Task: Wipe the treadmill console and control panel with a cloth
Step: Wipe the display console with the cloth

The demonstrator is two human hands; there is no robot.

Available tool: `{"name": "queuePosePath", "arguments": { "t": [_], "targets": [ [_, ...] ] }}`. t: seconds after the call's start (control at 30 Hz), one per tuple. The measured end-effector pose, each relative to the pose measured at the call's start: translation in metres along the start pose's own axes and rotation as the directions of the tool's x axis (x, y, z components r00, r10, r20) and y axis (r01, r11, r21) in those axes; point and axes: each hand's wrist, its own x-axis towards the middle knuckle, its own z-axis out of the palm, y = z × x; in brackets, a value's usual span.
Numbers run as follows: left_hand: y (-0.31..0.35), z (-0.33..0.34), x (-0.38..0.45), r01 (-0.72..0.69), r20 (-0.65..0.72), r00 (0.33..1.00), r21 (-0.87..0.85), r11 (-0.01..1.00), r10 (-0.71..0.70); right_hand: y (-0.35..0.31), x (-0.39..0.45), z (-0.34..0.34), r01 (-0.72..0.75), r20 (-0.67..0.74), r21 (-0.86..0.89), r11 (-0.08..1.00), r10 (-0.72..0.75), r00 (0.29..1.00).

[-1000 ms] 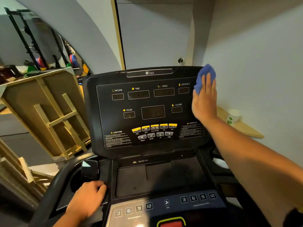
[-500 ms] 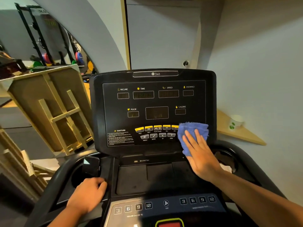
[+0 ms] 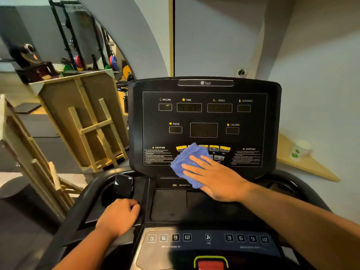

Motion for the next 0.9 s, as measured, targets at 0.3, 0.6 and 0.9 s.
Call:
{"name": "queuePosePath", "arguments": {
  "t": [0.3, 0.6, 0.9],
  "targets": [
    [0.000, -0.002, 0.001, -0.017, 0.002, 1.000, 0.003, 1.000, 0.017, 0.013, -0.002, -0.007, 0.055, 0.059, -0.016, 0.998, -0.054, 0.997],
    [-0.004, 0.001, 0.004, -0.014, -0.018, 1.000, -0.006, 1.000, 0.014, -0.056, 0.138, -0.023, 0.250, -0.034, -0.013, 0.968, -0.250, 0.968],
    [-0.006, 0.005, 0.001, 0.006, -0.037, 0.999, -0.009, 1.000, -0.006, -0.044, 0.087, -0.009, 0.202, -0.001, 0.070, 0.977, -0.203, 0.979]
  ]
}}
